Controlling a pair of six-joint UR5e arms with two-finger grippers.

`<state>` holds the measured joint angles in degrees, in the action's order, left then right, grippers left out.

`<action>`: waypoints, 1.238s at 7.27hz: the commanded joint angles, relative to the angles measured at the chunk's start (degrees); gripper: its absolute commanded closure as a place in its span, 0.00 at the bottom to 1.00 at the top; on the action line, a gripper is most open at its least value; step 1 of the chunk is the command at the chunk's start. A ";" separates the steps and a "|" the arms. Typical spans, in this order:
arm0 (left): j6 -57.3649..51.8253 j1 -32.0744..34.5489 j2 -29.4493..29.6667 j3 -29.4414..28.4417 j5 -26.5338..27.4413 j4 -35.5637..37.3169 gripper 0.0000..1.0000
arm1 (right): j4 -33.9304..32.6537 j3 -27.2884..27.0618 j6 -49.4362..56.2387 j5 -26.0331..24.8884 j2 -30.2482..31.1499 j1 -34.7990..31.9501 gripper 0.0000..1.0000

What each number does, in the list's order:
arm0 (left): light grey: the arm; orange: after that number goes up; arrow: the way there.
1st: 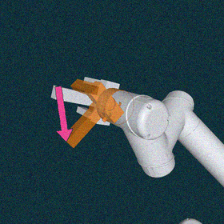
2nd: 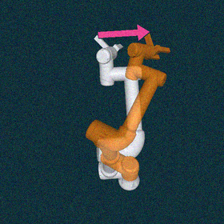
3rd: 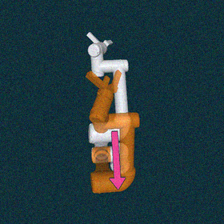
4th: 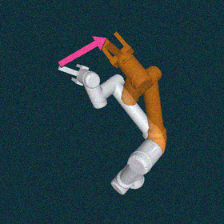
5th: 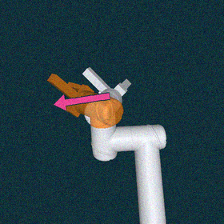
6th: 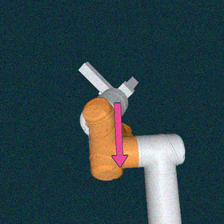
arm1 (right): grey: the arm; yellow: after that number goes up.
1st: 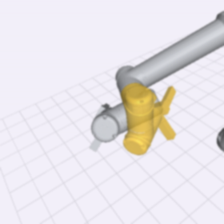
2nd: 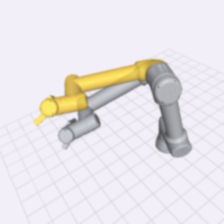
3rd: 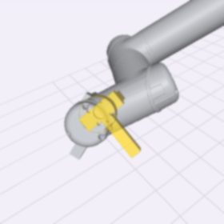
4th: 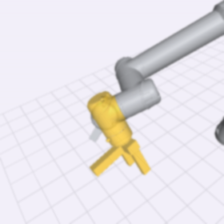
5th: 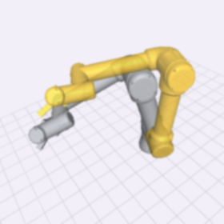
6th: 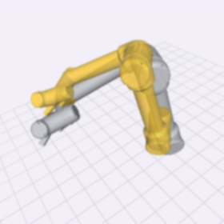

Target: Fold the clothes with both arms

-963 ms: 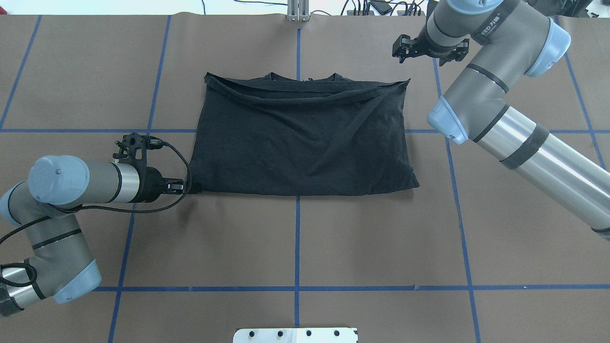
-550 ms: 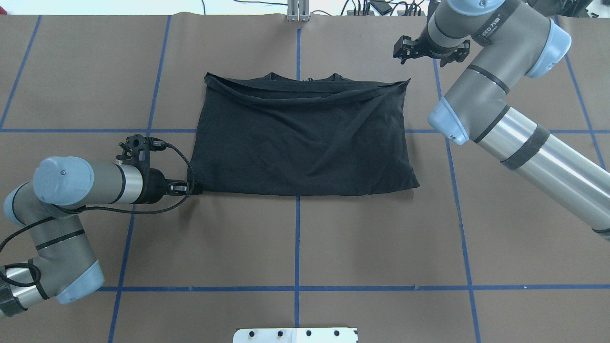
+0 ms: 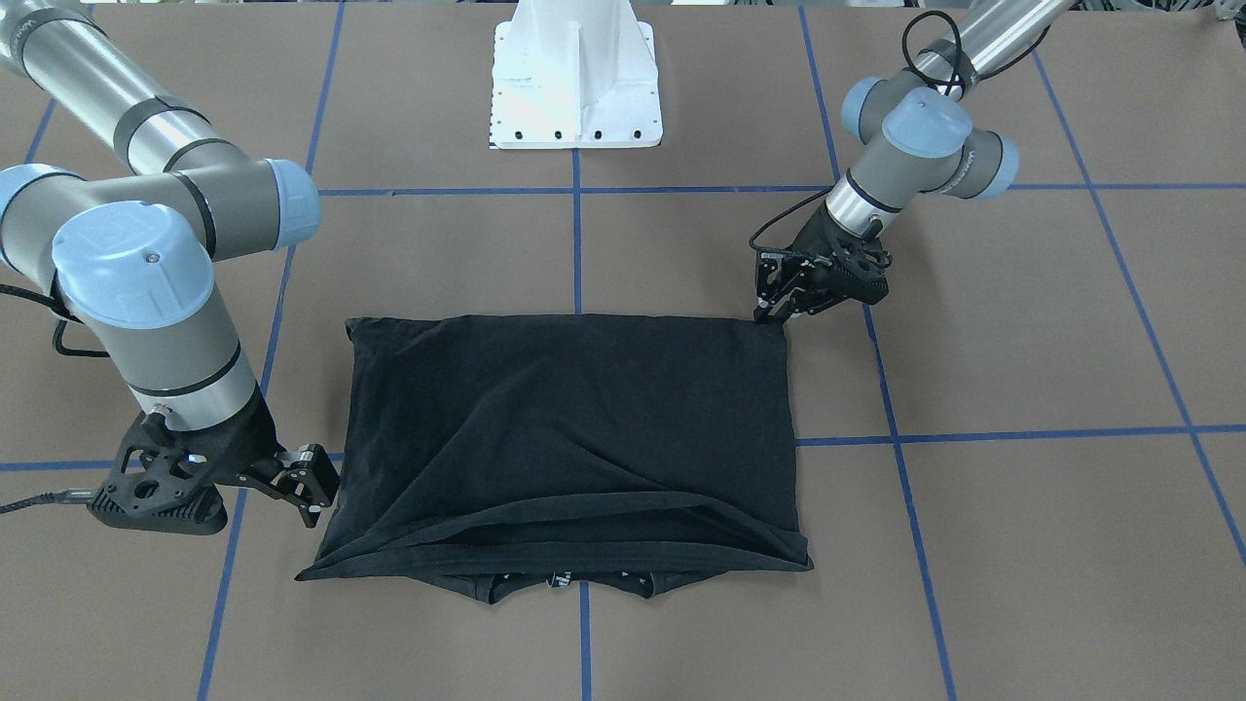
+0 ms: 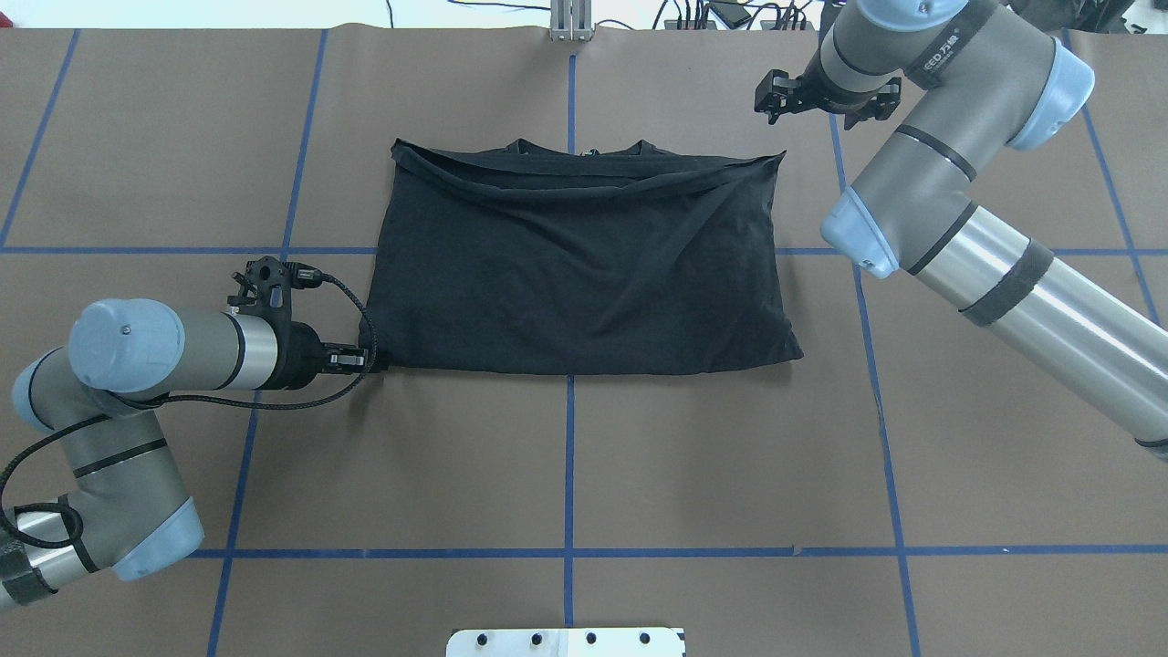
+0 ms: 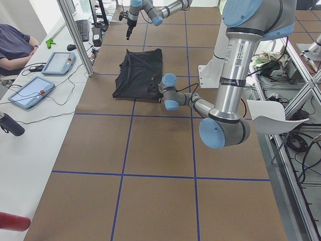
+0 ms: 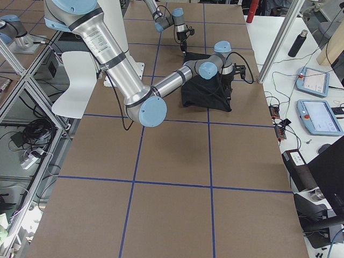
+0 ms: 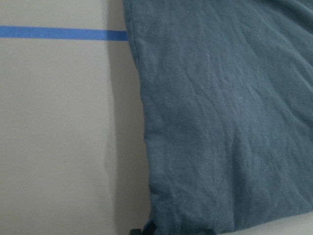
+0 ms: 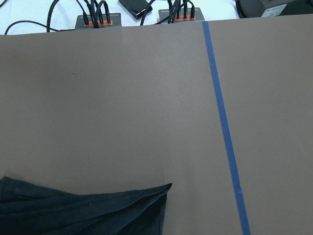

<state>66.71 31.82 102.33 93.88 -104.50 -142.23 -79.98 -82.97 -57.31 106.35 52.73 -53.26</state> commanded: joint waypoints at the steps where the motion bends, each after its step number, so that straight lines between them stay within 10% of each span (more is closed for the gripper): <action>1: -0.09 0.08 -0.20 0.51 0.00 -0.06 1.00 | 0.00 0.00 0.00 0.00 0.00 0.09 0.00; 6: -21.12 11.55 -1.96 -2.53 -0.88 0.02 1.00 | 0.00 -1.66 -0.96 0.00 -0.61 2.19 0.00; 9: -33.90 23.52 8.61 -20.75 -0.97 -0.15 1.00 | 0.09 -1.76 -1.84 -0.18 -1.22 3.95 0.00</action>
<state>37.11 51.06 104.80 82.05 -105.44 -142.35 -79.96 -84.68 -58.78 106.20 51.73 -50.00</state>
